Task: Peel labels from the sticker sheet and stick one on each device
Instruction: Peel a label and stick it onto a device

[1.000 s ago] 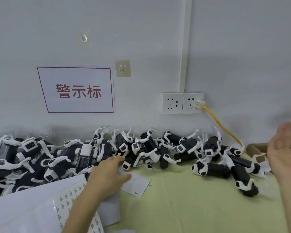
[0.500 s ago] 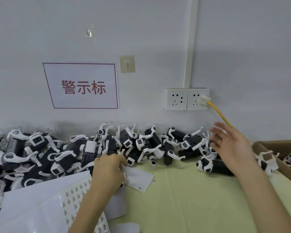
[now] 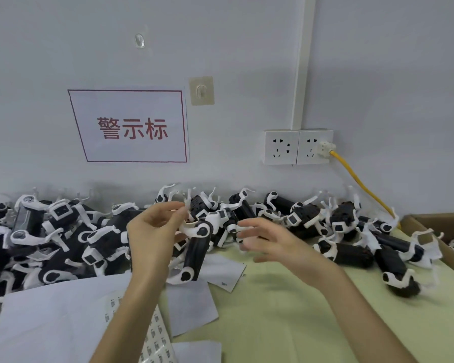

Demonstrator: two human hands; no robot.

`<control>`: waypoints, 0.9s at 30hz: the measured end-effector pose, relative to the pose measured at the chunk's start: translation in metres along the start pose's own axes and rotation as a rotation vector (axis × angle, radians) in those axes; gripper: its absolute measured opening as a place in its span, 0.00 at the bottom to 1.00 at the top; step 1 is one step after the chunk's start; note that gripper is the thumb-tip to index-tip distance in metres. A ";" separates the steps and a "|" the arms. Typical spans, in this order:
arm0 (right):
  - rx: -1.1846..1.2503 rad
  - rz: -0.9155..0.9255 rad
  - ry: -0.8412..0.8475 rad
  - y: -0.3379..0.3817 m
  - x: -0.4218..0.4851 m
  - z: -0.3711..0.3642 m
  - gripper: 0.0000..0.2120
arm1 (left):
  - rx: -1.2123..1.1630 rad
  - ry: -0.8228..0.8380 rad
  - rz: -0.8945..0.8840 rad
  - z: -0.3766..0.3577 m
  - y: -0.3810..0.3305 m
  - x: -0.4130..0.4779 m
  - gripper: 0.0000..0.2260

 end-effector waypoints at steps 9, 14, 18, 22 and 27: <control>-0.080 0.117 0.033 -0.013 0.008 -0.075 0.24 | -0.478 0.035 0.360 -0.001 0.012 0.002 0.04; 0.056 0.201 -0.097 -0.010 0.009 -0.091 0.16 | -0.703 0.020 0.529 -0.010 0.015 -0.001 0.03; 0.056 0.318 -0.237 0.003 0.006 -0.071 0.12 | -0.627 0.102 0.492 -0.017 0.014 -0.003 0.17; 0.200 0.327 -0.261 0.017 0.005 -0.051 0.14 | -0.492 0.142 0.542 -0.022 0.016 -0.010 0.05; 0.259 0.346 -0.237 0.033 0.000 -0.035 0.08 | -0.301 0.425 0.548 -0.035 0.017 -0.019 0.14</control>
Point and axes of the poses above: each hand's wrist, its own x-axis towards the middle knuckle, its own z-axis out of the back of the hand, y = z × x, the point moved 4 cm from there along x, towards the middle knuckle, and after that the axes turned 2 degrees about x, right-handed, at the moved point
